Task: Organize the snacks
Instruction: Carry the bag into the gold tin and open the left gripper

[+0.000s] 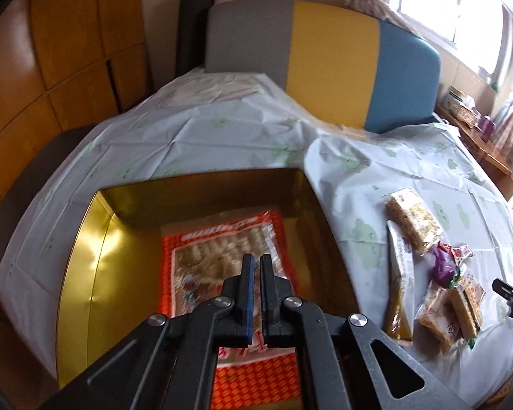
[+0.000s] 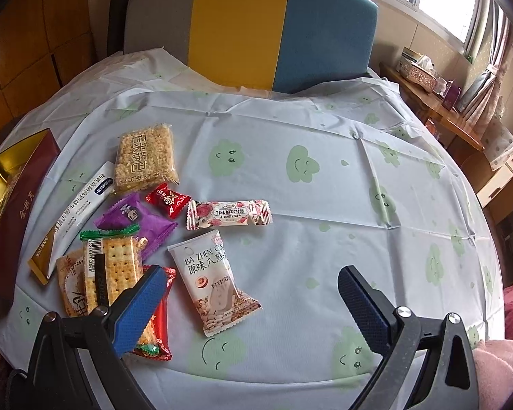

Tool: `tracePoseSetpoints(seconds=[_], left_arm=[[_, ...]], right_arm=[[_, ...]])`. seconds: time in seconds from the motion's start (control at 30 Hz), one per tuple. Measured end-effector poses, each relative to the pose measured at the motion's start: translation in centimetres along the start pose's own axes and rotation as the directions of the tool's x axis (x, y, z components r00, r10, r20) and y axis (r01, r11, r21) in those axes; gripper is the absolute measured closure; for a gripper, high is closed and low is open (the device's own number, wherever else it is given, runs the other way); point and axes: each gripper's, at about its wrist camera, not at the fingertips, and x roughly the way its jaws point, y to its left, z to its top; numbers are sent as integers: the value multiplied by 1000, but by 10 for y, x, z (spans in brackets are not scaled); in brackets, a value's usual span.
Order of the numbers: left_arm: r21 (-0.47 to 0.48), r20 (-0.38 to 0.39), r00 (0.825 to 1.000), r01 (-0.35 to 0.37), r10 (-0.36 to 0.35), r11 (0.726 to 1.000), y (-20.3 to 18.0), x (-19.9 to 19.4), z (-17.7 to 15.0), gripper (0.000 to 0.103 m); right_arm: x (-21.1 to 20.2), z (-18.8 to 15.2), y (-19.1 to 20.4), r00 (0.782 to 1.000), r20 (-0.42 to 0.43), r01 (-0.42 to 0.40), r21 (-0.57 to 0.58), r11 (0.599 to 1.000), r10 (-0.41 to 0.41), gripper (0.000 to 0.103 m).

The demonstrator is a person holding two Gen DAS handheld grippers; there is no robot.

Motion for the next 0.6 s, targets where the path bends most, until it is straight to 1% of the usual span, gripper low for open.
tracePoseSetpoints(seconds=[0.07,0.13,0.3,0.43,0.6], left_arm=[[-49,-56,998,-13,11,999,13,6,-10,100],[-73,-93,996,-6,-1,997,20,11,-19,100],[-77,-183,983,-34,20,996,19,30,-41,100],[-52,-199,979,-51,39,997,11,44,-43,100],[-66,-188,981,-52,39,996,12,54,-33,100]], right_arm=[[0,0,1,1000,-1,-1,-6,1000,1,1],[-1,0,2,1000,4,-6,-9,1000,6,1],[-2,-1,1,1000,4,-3,-2,1000,3,1],[-2,-1,0,1000,7,-2,6,1000,2,1],[-1,-1,1,1000,-1,1,2,1000,-1,1]])
